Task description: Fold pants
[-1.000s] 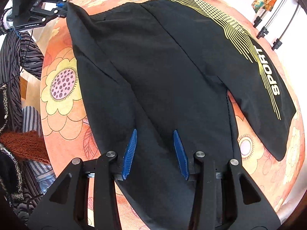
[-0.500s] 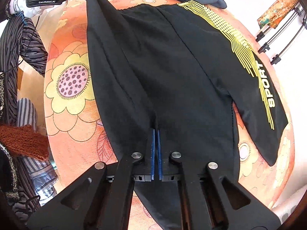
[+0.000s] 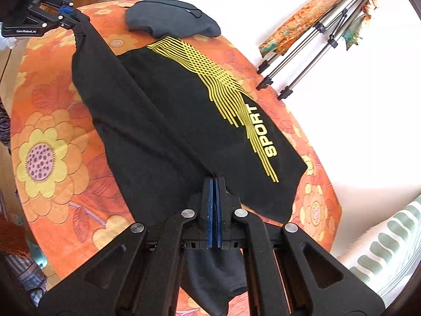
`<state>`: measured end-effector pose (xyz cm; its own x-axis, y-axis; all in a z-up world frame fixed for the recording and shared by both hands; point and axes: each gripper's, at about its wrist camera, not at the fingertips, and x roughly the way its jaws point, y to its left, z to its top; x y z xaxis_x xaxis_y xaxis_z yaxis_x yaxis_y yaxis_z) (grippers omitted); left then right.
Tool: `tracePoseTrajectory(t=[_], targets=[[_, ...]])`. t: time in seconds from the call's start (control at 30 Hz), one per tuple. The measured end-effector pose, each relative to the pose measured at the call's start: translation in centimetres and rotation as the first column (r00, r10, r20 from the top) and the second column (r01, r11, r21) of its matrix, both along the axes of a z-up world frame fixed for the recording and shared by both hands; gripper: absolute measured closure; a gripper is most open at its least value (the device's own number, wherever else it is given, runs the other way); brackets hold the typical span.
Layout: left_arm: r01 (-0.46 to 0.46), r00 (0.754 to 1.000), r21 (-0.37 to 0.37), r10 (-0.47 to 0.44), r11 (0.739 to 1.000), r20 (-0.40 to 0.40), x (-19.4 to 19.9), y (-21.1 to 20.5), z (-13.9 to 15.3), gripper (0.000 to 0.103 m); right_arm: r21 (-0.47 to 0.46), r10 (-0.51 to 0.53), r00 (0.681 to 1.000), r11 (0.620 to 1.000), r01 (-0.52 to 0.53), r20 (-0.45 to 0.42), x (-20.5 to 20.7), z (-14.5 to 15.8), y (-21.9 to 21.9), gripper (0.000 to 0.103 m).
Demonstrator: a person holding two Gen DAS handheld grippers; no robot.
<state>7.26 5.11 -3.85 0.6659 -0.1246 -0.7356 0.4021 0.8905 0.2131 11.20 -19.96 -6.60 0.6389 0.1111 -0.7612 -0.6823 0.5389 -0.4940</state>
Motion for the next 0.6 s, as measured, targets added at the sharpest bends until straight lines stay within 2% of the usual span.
tracePoseTrajectory(t=[0.17, 0.37, 0.6], targets=[[-0.003, 1.000, -0.004, 0.003, 1.000, -0.004, 4.2, 0.4, 0.0, 0.096, -0.069, -0.026, 0.998, 0.997, 0.030, 0.060, 4.7, 0.4, 1.2, 0.102], [-0.018, 1.000, 0.010, 0.018, 1.000, -0.003, 9.2, 1.4, -0.4, 0.096, -0.090, -0.044, 0.996, 0.995, 0.051, 0.080, 11.4, 0.2, 2.7, 0.102], [-0.047, 0.998, 0.036, 0.049, 0.998, -0.032, 14.9, 2.1, -2.2, 0.096, -0.145, -0.050, 0.994, 0.987, 0.064, 0.102, 17.9, -1.7, 5.1, 0.102]])
